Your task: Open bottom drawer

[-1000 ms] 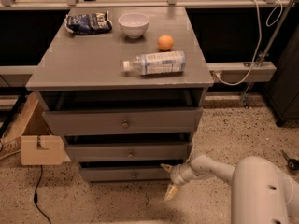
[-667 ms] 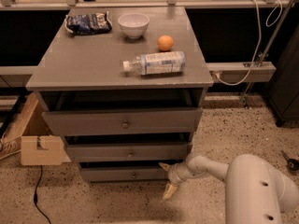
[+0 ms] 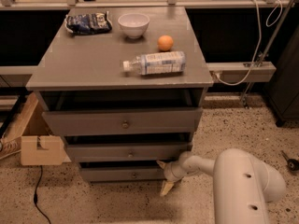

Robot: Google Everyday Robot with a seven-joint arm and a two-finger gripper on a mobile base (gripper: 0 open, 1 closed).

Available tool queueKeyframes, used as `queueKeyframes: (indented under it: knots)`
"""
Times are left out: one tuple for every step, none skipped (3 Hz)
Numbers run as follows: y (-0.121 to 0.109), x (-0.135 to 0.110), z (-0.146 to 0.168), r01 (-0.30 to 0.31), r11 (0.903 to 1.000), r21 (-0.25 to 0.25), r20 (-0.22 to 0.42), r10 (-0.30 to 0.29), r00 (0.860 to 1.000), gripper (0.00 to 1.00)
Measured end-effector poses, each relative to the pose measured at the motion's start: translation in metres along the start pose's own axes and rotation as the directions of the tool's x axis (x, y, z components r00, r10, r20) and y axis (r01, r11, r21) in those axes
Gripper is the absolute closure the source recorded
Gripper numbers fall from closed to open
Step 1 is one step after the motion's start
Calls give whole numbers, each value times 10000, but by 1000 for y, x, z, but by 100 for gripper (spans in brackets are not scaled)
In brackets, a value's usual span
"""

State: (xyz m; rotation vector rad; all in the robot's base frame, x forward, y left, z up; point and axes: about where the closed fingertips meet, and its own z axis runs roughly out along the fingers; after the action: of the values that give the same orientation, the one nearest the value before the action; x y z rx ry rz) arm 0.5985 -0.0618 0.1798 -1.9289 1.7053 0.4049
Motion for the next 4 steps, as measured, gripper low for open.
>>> queueKeyframes:
  knots:
    - [-6, 0, 13, 109, 9999, -77, -300, -111, 9995, 0]
    - [-6, -2, 20, 268, 9993, -249, -348, -277, 9990, 27]
    - [-6, -2, 20, 268, 9993, -249, -347, -277, 9990, 50]
    - [2, -3, 12, 217, 9994, -258, -302, -225, 9993, 72]
